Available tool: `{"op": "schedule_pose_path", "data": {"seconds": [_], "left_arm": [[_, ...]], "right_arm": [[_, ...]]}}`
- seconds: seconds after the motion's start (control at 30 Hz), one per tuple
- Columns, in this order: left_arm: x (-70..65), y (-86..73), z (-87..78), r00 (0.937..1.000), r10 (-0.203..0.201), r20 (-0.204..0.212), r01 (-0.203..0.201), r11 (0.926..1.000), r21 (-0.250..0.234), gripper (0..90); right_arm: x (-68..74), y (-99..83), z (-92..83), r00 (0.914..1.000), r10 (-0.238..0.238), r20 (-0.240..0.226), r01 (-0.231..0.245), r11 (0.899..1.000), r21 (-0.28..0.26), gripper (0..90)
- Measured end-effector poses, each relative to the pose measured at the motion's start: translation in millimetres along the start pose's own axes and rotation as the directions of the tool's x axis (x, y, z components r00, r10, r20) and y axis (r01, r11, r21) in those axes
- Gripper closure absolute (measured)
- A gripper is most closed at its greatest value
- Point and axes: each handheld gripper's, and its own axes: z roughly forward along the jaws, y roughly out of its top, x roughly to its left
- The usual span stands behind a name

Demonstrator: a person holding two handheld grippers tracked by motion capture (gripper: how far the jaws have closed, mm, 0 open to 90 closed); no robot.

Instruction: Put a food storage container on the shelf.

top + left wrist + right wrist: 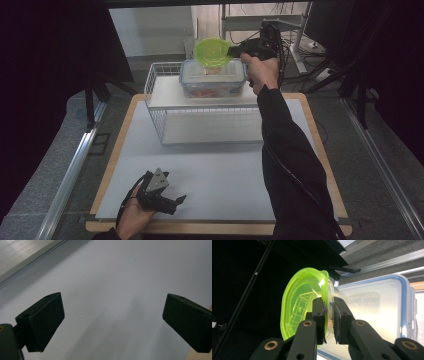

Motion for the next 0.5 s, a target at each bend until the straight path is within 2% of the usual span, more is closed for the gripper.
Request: {"op": "schedule_pose_path", "data": {"seconds": [0.37, 0.43, 0.5], "left_arm": [[-0.8, 0.1, 0.4, 1.0, 0.003, 0.001, -0.003, 1.0, 0.001, 3.7], [-0.9, 0.1, 0.4, 1.0, 0.003, 0.002, -0.003, 1.0, 0.001, 3.7], [-1.0, 0.1, 0.5, 1.0, 0.004, 0.002, -0.004, 1.0, 0.001, 3.7]], "right_arm": [[-2.6, 1.7, 6.1, 1.0, 0.004, -0.008, -0.004, 1.0, 0.003, 74.3], [-2.5, 1.8, 6.5, 1.0, -0.002, -0.006, 0.002, 1.0, -0.004, 72.0], [-2.0, 1.9, 7.0, 0.9997, -0.024, 0.004, 0.024, 1.0, -0.002, 66.1]]}}
